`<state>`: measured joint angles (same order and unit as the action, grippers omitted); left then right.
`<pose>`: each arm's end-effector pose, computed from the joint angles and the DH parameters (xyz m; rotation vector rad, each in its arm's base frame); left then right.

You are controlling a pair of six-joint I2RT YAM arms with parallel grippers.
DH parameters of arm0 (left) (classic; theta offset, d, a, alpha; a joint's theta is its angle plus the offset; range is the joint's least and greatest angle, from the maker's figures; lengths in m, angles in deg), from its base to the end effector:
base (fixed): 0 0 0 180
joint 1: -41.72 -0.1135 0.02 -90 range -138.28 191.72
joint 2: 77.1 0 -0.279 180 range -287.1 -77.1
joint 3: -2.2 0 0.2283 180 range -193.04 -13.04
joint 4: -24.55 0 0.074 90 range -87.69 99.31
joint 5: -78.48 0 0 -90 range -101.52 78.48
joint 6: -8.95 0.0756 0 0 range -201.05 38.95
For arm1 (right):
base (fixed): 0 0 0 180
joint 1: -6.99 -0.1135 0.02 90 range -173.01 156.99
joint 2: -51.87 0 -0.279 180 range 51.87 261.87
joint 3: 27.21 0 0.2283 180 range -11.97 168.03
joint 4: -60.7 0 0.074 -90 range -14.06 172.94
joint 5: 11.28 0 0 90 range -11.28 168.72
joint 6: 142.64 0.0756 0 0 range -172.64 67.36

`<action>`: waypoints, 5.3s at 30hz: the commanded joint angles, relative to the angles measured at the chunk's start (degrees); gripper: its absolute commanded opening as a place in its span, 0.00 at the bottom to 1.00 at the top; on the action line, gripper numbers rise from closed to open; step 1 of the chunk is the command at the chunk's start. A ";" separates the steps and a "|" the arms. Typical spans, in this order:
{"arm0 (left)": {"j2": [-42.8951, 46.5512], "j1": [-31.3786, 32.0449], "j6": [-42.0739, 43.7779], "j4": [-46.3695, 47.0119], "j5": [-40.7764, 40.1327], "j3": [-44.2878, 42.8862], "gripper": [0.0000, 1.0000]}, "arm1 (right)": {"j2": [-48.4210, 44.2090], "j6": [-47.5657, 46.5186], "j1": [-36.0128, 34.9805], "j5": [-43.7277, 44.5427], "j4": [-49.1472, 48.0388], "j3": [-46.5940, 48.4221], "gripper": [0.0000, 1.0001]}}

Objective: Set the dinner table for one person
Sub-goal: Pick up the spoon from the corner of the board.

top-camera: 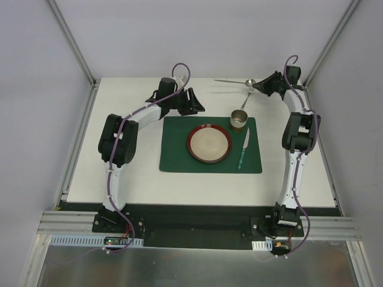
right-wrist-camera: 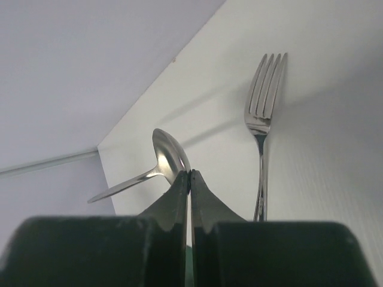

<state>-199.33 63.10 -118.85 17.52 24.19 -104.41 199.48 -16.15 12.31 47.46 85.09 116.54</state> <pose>0.4622 -0.2283 0.2359 0.1440 2.1110 -1.2601 0.6065 -0.0171 0.1820 0.4167 2.0648 0.8936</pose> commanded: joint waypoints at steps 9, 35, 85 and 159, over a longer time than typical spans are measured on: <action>9.90 0.50 4.84 -1.09 -2.56 8.31 0.52 | -32.69 -9.59 6.98 -5.30 11.06 -11.74 0.01; 38.20 -0.82 11.69 -7.94 -1.69 20.52 0.53 | -106.73 -27.61 10.41 2.00 32.77 -84.29 0.01; 17.56 36.45 28.13 -30.71 7.54 14.47 0.53 | -112.63 -26.38 6.54 1.74 32.08 -96.16 0.00; 12.72 36.45 24.97 -25.70 -15.58 0.40 0.00 | -98.57 -4.85 -19.74 16.15 1.14 -94.94 0.31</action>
<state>-187.55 99.41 -93.43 -12.07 9.46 -102.80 100.20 -21.46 -6.88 60.77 90.07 16.98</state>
